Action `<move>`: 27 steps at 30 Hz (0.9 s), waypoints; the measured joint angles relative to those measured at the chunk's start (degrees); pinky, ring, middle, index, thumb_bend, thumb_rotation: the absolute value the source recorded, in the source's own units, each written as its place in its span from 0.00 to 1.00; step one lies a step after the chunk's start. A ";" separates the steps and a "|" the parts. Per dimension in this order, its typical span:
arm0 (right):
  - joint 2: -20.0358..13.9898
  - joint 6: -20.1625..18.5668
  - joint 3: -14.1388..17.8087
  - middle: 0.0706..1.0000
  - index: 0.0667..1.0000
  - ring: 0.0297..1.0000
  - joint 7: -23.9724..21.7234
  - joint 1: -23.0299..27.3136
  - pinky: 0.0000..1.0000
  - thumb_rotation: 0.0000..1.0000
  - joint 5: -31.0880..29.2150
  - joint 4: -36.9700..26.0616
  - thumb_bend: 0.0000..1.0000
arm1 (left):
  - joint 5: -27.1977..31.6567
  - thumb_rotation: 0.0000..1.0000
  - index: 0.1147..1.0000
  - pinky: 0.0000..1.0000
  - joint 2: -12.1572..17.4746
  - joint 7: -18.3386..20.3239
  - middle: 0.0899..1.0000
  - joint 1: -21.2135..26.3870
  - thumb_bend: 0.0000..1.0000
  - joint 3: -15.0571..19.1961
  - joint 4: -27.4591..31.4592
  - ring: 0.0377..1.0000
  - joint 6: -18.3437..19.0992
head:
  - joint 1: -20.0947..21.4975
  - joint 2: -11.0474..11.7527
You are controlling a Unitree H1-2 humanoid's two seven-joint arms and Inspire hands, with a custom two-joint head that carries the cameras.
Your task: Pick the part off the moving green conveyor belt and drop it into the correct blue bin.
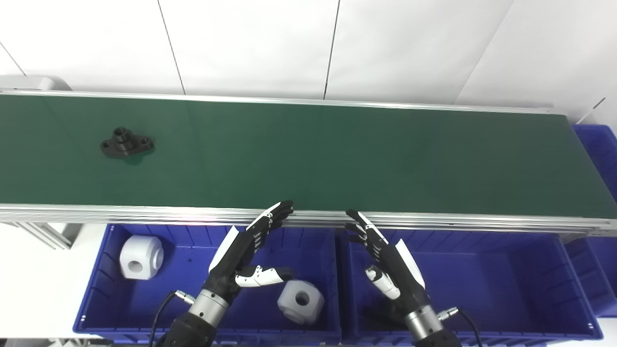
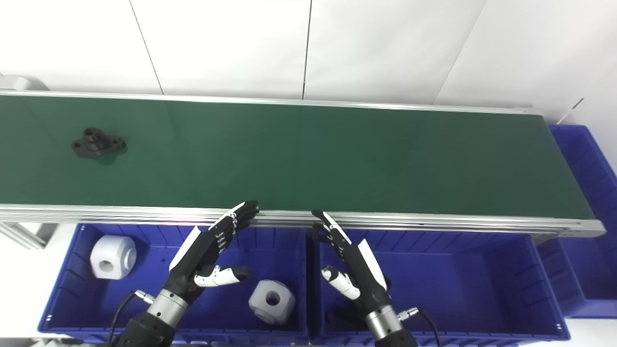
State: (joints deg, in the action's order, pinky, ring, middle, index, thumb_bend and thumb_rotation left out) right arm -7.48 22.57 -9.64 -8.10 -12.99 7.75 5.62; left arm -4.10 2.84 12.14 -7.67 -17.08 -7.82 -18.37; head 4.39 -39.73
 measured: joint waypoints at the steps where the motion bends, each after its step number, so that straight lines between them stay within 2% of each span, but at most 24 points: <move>1: -0.10 0.18 0.00 0.96 0.93 0.90 -0.02 0.02 0.85 1.00 -0.06 0.54 0.91 | -0.04 0.59 0.88 0.92 -0.04 -0.03 0.90 0.01 0.91 -0.05 -0.35 0.92 -0.41 | -0.26 0.44; 2: -0.22 0.28 0.00 0.96 0.93 0.90 -0.03 -0.01 0.85 1.00 -0.09 0.84 0.90 | -0.16 0.58 0.88 0.92 -0.13 -0.09 0.90 0.01 0.92 -0.09 -0.96 0.92 -1.19 | -0.61 0.96; 4: -0.56 0.67 -0.01 0.97 0.94 0.91 -0.03 -0.03 0.84 1.00 -0.24 1.32 0.91 | -0.25 0.59 0.87 0.92 -0.31 -0.20 0.90 0.03 0.92 -0.14 -2.13 0.92 -2.03 | -2.36 3.50; 7: -1.18 0.84 -0.05 0.97 0.94 0.91 -0.02 -0.10 0.84 1.00 -0.70 2.64 0.91 | -1.32 0.59 0.87 0.92 -0.86 -0.57 0.90 0.05 0.92 -0.33 -4.43 0.92 -4.00 | -3.25 4.83; 8: -1.41 0.85 -0.11 0.97 0.94 0.91 -0.02 -0.17 0.84 1.00 -1.02 2.99 0.91 | -1.49 0.60 0.87 0.92 -1.16 -0.69 0.90 0.05 0.92 -0.42 -5.10 0.92 -4.42 | -4.12 6.57; 10: -1.88 0.93 -0.29 0.97 0.94 0.92 -0.03 -0.15 0.85 1.00 -1.67 3.91 0.91 | -2.11 0.59 0.87 0.93 -1.74 -0.97 0.90 0.06 0.93 -0.55 -5.99 0.92 -4.90 | -4.22 6.77; 14: -3.04 0.99 -0.74 0.97 0.93 0.91 -0.02 -0.09 0.85 1.00 -2.59 5.73 0.92 | -2.72 0.58 0.87 0.91 -2.12 -1.11 0.91 0.06 0.92 -0.82 -7.44 0.92 -5.85 | -4.75 9.40; 20: -3.53 0.99 -1.12 0.97 0.93 0.91 0.08 0.34 0.84 1.00 -3.37 6.94 0.94 | -2.85 0.57 0.87 0.93 -2.24 -1.32 0.91 0.20 0.94 -0.80 -8.58 0.92 -6.06 | -5.19 9.58; 27: -3.60 1.00 -1.47 0.97 0.94 0.91 0.13 0.56 0.84 1.00 -3.38 7.09 0.92 | -2.82 0.57 0.87 0.92 -2.42 -1.35 0.90 0.22 0.93 -0.84 -8.95 0.92 -6.07 | -5.10 8.97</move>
State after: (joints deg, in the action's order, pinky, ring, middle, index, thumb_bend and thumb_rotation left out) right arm -11.08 23.57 -11.11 -7.97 -12.44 4.37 12.71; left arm -6.92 0.42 10.78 -7.45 -17.92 -16.76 -24.44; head -0.70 -30.76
